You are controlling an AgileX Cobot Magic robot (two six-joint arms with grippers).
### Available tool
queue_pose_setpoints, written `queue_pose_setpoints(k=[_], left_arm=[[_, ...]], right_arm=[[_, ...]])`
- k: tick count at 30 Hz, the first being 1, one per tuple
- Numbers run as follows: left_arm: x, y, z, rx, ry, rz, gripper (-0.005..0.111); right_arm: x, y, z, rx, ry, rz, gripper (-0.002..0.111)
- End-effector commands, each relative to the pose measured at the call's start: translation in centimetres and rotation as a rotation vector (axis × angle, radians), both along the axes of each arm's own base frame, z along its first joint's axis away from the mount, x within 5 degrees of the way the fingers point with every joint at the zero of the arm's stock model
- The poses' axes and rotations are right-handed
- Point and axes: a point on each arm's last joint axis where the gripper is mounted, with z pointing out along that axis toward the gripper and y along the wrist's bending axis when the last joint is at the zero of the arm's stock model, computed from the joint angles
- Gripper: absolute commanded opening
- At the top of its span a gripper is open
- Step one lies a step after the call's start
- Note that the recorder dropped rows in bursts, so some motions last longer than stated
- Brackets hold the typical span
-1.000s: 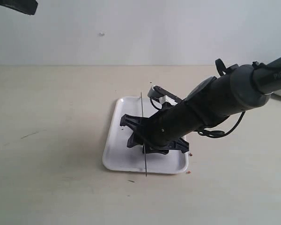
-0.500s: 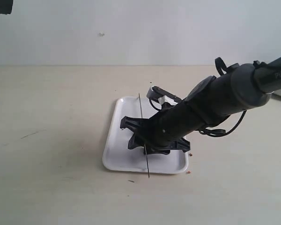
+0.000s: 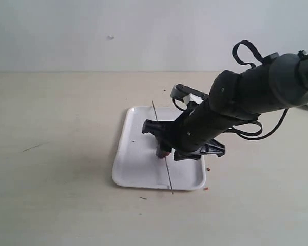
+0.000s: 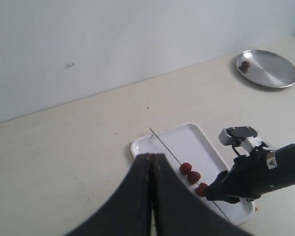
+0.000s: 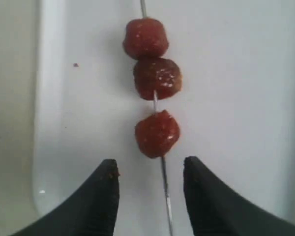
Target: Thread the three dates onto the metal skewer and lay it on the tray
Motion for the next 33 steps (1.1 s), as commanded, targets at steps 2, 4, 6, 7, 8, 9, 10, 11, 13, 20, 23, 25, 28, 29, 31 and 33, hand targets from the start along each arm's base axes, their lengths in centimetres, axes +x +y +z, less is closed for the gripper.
queue_pose_setpoints(k=[2, 4, 6, 7, 8, 9, 10, 11, 13, 20, 23, 25, 28, 29, 31, 33], left_arm=[[-0.5, -0.2, 0.3, -0.026, -0.022, -0.031, 0.000], [-0.5, -0.2, 0.3, -0.020, -0.017, -0.037, 0.000], [-0.8, -0.1, -0.1, -0.005, -0.018, -0.044, 0.000], [-1.0, 0.0, -0.6, -0.015, -0.025, -0.034, 0.000], [-1.5, 0.2, -1.6, -0.049, -0.034, -0.017, 0.000], [-1.9, 0.3, -2.5, -0.070, -0.031, -0.006, 0.000], [-2.3, 0.5, -3.4, -0.100, -0.044, 0.009, 0.000], [-3.0, 0.7, -5.0, -0.125, -0.057, 0.023, 0.000], [-4.4, 1.6, -8.2, -0.149, -0.130, 0.071, 0.000], [-8.9, 4.7, -14.9, -0.190, -0.299, 0.244, 0.000], [-9.9, 5.1, -16.0, -0.198, -0.322, 0.256, 0.000], [-10.5, 5.3, -16.5, -0.203, -0.336, 0.257, 0.000], [-11.3, 5.6, -17.3, -0.213, -0.364, 0.261, 0.000], [-11.6, 5.7, -17.5, -0.217, -0.373, 0.262, 0.000], [-12.0, 5.9, -17.8, -0.226, -0.396, 0.266, 0.000], [-12.4, 6.1, -18.1, -0.235, -0.421, 0.275, 0.000]], right_arm=[[-0.6, -0.1, 0.0, -0.037, 0.050, 0.000, 0.042], [-0.6, -0.3, 0.5, -0.052, 0.025, 0.021, 0.042], [-0.6, -0.6, 2.5, -0.092, -0.056, 0.076, 0.042], [-0.7, -0.8, 3.9, -0.116, -0.110, 0.109, 0.040], [-1.0, -1.2, 5.7, -0.146, -0.165, 0.148, 0.036], [-1.3, -1.3, 6.6, -0.159, -0.187, 0.166, 0.033], [-1.7, -1.6, 8.1, -0.175, -0.216, 0.186, 0.028], [-2.2, -2.0, 9.6, -0.194, -0.254, 0.206, 0.022], [-3.5, -2.7, 13.4, -0.209, -0.363, 0.221, 0.006], [-11.0, -5.9, 21.4, -0.139, -0.753, 0.191, 0.000], [-13.5, -7.0, 21.8, -0.112, -0.870, 0.161, 0.000], [-15.4, -7.9, 22.0, -0.098, -0.958, 0.143, 0.000], [-18.0, -9.0, 21.3, -0.102, -1.066, 0.139, 0.000], [-18.8, -9.4, 21.1, -0.107, -1.104, 0.139, 0.000], [-20.1, -10.0, 20.5, -0.130, -1.163, 0.151, 0.000], [-21.2, -10.5, 19.9, -0.150, -1.216, 0.158, 0.000]])
